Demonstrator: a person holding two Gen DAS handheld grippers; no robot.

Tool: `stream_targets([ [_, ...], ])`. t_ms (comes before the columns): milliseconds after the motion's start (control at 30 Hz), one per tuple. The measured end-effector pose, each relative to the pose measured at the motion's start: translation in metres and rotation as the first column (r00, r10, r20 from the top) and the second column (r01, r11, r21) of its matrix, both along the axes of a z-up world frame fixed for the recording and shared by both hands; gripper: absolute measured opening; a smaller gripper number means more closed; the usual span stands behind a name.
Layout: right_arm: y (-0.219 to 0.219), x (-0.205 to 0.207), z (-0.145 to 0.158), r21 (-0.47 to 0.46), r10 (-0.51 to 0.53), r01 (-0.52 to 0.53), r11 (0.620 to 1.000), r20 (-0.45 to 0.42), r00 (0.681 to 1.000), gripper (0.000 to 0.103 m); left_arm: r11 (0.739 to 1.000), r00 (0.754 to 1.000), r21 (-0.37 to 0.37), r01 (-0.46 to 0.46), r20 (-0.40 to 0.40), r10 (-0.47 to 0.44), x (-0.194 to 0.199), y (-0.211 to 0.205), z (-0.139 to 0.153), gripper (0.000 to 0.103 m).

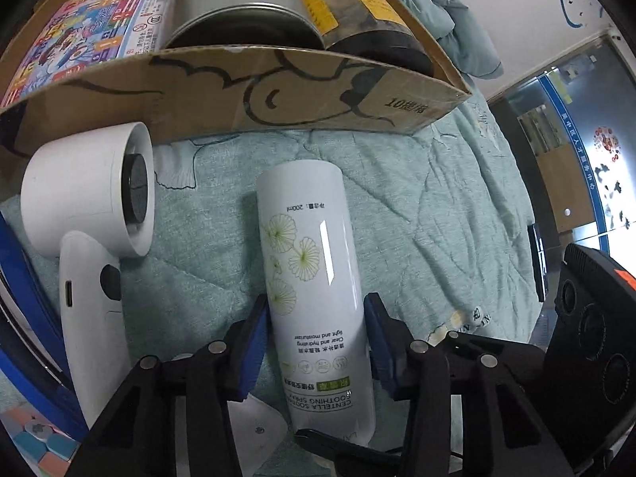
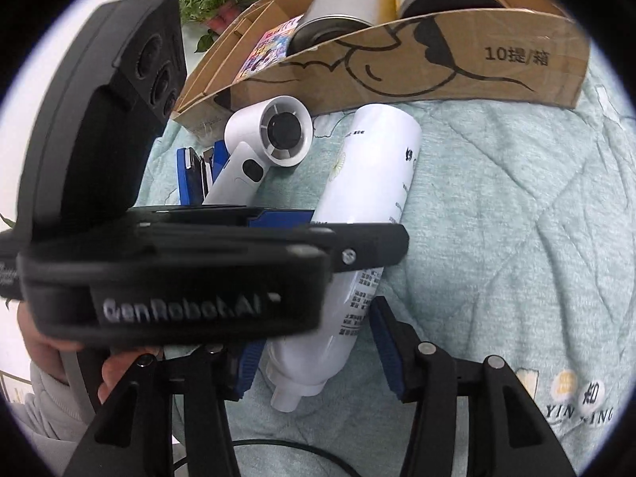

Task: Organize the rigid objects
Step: 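Lift the white bottle upright with the left gripper and carry it over the box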

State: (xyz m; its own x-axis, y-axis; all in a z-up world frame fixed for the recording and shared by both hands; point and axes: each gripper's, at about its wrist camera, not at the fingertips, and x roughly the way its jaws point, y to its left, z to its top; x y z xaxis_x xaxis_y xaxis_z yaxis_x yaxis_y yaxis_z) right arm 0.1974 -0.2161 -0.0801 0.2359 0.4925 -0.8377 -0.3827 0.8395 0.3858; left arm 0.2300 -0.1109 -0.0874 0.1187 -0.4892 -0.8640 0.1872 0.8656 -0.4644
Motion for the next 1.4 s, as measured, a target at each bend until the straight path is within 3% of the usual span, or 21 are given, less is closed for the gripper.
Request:
stream_targets([
  [200, 0.014, 0.004, 0.003, -0.014, -0.034, 0.035, 0.999, 0.049, 0.998, 0.049, 0.999, 0.999, -0.006, -0.036, 0.037, 0.036, -0.003, 0.003, 0.010, 0.043],
  [367, 0.010, 0.001, 0.032, -0.001, -0.012, 0.012, 1.000, 0.148, 0.989, 0.046, 0.999, 0.988, -0.016, -0.038, 0.151, 0.040, -0.008, -0.002, 0.052, 0.043],
  [567, 0.005, 0.004, 0.077, 0.004, -0.021, 0.021, 1.000, 0.280, 0.960, 0.044, 0.998, 0.954, -0.048, -0.046, 0.294, 0.059, -0.011, -0.008, 0.109, 0.042],
  [700, 0.000, 0.008, 0.103, -0.016, -0.023, 0.031, 0.999, 0.366, 0.930, 0.044, 0.998, 0.937, -0.063, -0.015, 0.347, 0.035, 0.001, -0.013, 0.138, 0.042],
  [833, -0.029, 0.017, 0.120, -0.013, -0.045, 0.055, 0.998, 0.397, 0.917, 0.044, 0.998, 0.920, -0.056, 0.030, 0.392, -0.006, 0.022, -0.030, 0.162, 0.042],
  [1100, -0.051, 0.056, 0.157, -0.052, -0.036, 0.068, 0.996, 0.467, 0.884, 0.044, 0.995, 0.889, -0.092, 0.050, 0.457, -0.002, 0.073, -0.066, 0.202, 0.041],
  [1400, -0.056, 0.101, 0.166, -0.091, 0.006, 0.041, 0.995, 0.465, 0.885, 0.044, 0.992, 0.905, -0.125, 0.013, 0.423, 0.042, 0.133, -0.067, 0.209, 0.041],
])
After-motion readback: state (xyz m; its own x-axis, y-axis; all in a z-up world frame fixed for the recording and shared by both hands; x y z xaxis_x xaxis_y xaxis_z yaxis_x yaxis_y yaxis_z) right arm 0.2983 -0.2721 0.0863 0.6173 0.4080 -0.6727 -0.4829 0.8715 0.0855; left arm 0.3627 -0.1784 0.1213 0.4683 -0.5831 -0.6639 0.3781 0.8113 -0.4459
